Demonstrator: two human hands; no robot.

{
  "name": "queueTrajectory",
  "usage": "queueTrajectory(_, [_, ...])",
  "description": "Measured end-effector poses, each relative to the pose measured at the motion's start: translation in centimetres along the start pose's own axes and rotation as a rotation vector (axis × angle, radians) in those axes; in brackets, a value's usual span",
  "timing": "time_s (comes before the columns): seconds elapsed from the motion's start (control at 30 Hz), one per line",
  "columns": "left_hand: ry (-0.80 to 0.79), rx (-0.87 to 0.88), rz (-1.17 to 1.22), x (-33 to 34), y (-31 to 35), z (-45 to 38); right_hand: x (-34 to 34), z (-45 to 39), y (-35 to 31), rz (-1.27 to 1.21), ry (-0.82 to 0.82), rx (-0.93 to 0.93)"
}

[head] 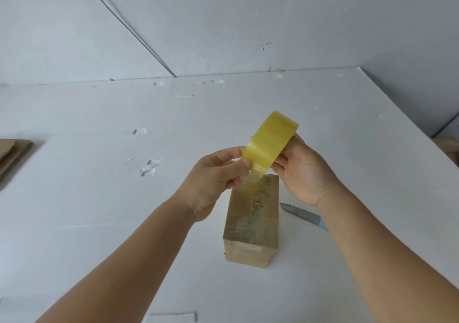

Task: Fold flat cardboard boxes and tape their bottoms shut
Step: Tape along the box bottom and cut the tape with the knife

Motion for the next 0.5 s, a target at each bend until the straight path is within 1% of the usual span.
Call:
queueTrajectory(0.13, [-0.054, -0.132, -0.154, -0.1, -0.3, -0.7, -0.6, 1.0, -1.4, -0.044, 0.013, -0.047])
queueTrajectory(0.23, [-0.069, -0.212, -0.302, -0.6, -0.6, -1.2, -1.1, 2.0, -2.8, 0.030, -0.003, -0.079])
queueTrajectory(0.3, [-0.085, -0.253, -0.358, -0.7, -0.7, -1.5, -1.0, 2.4, -3.2, 0.079, -0.031, -0.069])
queueTrajectory(0.5, [-0.125, -0.277, -0.407, -1.0, -0.6, -2.3, -0.9, 3.3, -3.4, 0.036, -0.043, -0.061])
Point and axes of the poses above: each hand's wrist, its own z-axis away from the middle knuckle, its own x-axis out of the palm, y = z × x, the point moved 9 cm from there along -z, towards the middle knuckle, and after that the axes turned 9 degrees about -y, right-handed, at the moved point
